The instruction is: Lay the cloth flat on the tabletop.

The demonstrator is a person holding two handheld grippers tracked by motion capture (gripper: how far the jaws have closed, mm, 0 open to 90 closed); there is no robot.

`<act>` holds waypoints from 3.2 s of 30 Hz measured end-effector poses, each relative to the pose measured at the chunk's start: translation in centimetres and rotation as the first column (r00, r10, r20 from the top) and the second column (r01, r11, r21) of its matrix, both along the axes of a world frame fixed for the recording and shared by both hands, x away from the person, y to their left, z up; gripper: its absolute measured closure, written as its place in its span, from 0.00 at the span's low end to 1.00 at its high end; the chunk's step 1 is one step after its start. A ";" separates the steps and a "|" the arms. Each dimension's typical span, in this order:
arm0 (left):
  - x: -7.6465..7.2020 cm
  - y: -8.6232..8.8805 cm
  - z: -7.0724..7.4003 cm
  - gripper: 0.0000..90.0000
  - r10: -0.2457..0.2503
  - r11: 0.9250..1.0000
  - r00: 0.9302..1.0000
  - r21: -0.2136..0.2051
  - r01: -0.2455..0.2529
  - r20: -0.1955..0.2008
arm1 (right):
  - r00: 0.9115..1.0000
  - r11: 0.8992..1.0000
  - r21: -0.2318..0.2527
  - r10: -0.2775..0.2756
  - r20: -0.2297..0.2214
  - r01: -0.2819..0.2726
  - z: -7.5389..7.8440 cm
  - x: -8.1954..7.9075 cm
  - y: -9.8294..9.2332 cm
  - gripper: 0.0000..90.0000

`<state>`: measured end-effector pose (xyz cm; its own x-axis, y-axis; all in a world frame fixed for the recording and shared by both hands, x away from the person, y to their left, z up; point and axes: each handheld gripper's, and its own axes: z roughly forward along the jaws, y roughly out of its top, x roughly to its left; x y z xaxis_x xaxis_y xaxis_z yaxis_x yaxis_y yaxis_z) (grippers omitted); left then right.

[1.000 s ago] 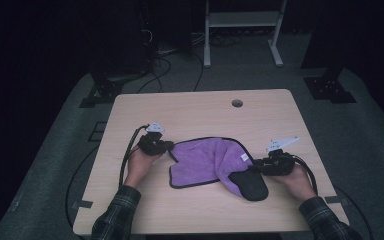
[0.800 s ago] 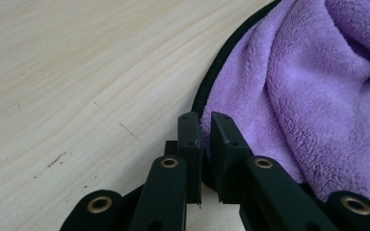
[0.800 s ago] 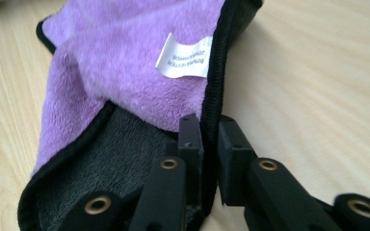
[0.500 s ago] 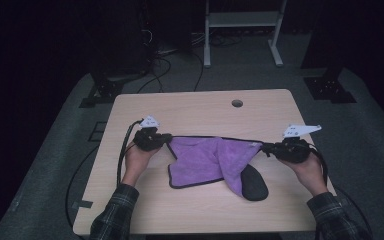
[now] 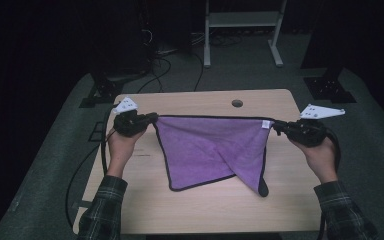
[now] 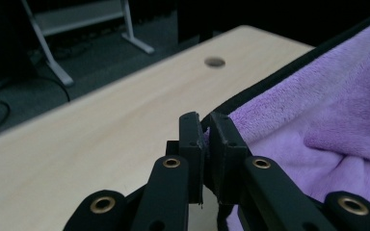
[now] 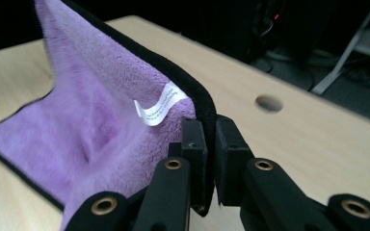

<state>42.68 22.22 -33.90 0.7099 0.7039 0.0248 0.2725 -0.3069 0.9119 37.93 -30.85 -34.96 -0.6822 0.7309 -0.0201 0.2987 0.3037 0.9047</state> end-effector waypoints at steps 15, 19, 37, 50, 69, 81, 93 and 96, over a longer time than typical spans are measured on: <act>2.7 -0.8 8.2 0.94 0.041 0.999 0.987 0.009 -0.043 0.157 | 0.986 0.993 -0.022 -0.110 0.122 0.114 8.1 4.6 0.5 0.94; 2.5 -0.7 10.8 0.94 0.063 0.998 0.971 -0.039 -0.056 0.232 | 0.970 0.991 -0.009 -0.130 0.204 0.135 11.1 4.8 0.8 0.94; 1.5 -1.1 3.5 0.94 -0.011 1.000 0.997 -0.018 0.013 0.070 | 0.991 0.992 -0.017 -0.120 0.059 0.122 3.0 4.6 0.0 0.93; -0.8 -0.8 0.1 0.94 -0.054 0.998 0.999 -0.025 0.053 -0.007 | 0.998 0.998 -0.010 -0.069 -0.004 0.069 -0.8 1.6 -0.9 0.93; -4.7 0.4 -5.7 0.93 -0.118 0.989 0.976 -0.114 0.098 -0.181 | 0.996 1.000 -0.011 0.005 -0.093 -0.006 -5.4 -3.3 -1.0 0.93; -8.7 0.1 -8.2 0.93 -0.162 0.987 0.951 -0.050 0.155 -0.262 | 0.984 0.998 -0.054 0.030 -0.177 -0.040 -8.1 -6.8 -1.2 0.93; -11.4 -0.2 -11.0 0.92 -0.163 0.981 0.918 0.040 0.190 -0.361 | 0.956 0.986 -0.143 0.045 -0.290 -0.089 -10.8 -9.1 -0.6 0.93; -11.7 -0.4 -11.5 0.92 -0.154 0.978 0.911 0.072 0.196 -0.382 | 0.947 0.980 -0.169 0.044 -0.319 -0.103 -11.5 -9.1 -0.3 0.92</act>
<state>31.02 21.84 -45.41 0.7935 0.5756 -0.1977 0.5190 -0.4703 0.7137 28.83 -31.20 -46.49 -0.7270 0.6825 0.0754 0.5281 0.4855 0.6967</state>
